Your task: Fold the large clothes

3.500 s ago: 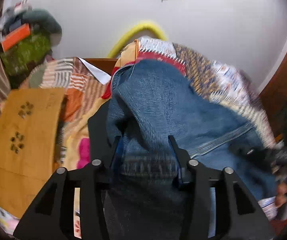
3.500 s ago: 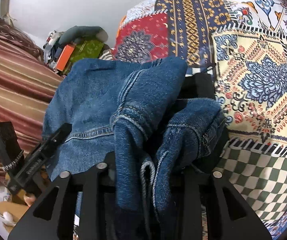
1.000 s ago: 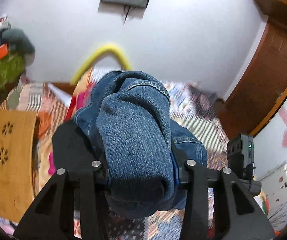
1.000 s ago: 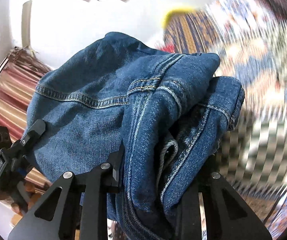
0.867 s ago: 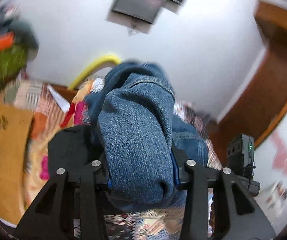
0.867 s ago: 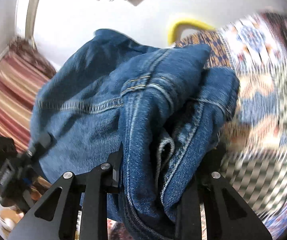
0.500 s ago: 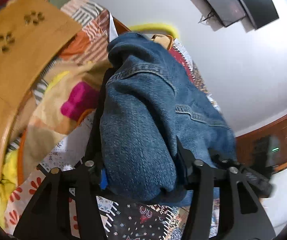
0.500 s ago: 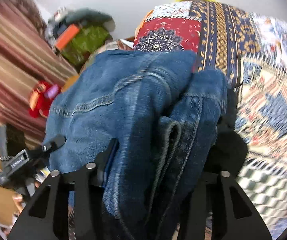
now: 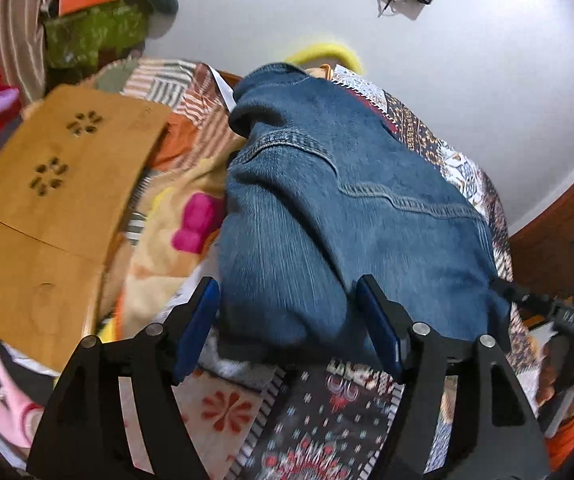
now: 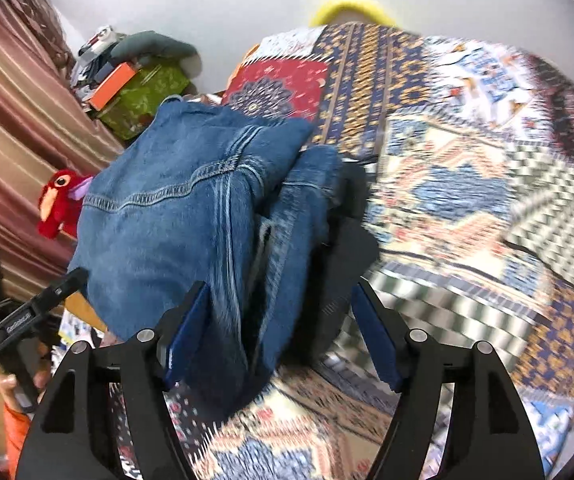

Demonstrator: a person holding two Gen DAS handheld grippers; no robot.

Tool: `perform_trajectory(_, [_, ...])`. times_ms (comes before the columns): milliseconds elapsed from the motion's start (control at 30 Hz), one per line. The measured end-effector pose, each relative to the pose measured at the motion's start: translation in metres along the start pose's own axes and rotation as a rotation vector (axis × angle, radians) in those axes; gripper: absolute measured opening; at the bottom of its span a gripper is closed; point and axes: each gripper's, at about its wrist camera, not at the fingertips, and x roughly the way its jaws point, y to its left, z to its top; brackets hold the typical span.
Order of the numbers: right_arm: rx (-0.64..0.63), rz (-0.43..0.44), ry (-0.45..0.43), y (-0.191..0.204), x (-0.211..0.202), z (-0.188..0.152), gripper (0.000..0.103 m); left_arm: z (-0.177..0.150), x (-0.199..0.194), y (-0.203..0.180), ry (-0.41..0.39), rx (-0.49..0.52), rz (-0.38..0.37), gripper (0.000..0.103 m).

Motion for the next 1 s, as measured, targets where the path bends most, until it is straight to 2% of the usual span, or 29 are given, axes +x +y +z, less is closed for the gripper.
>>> perform_trajectory(200, [-0.08,-0.067,-0.086,0.008,-0.054,-0.022,0.069,-0.028,-0.041,-0.015,0.001,0.128,0.129,0.071])
perform_trajectory(333, [-0.101,-0.045,-0.172,0.019,-0.098,-0.034,0.069,-0.037,-0.08,-0.028,-0.055,0.154,0.129,0.071])
perform_trajectory(500, [-0.127,0.001,-0.317,0.04,-0.165,-0.055,0.069,-0.048,-0.147,-0.062,-0.18,0.217,0.123,0.071])
perform_trajectory(733, [-0.202,0.045,-0.542,0.073,-0.252,-0.104,0.069,-0.085,-0.248,-0.113,-0.419,0.328,0.098,0.071])
perform_trajectory(867, [-0.203,0.081,-0.65,0.08,-0.286,-0.137,0.069,-0.114,-0.297,-0.132,-0.531,0.356,0.047,0.071])
perform_trajectory(1000, [-0.208,0.093,-0.74,0.084,-0.309,-0.17,0.069,-0.146,-0.334,-0.143,-0.638,0.375,0.032,0.071])
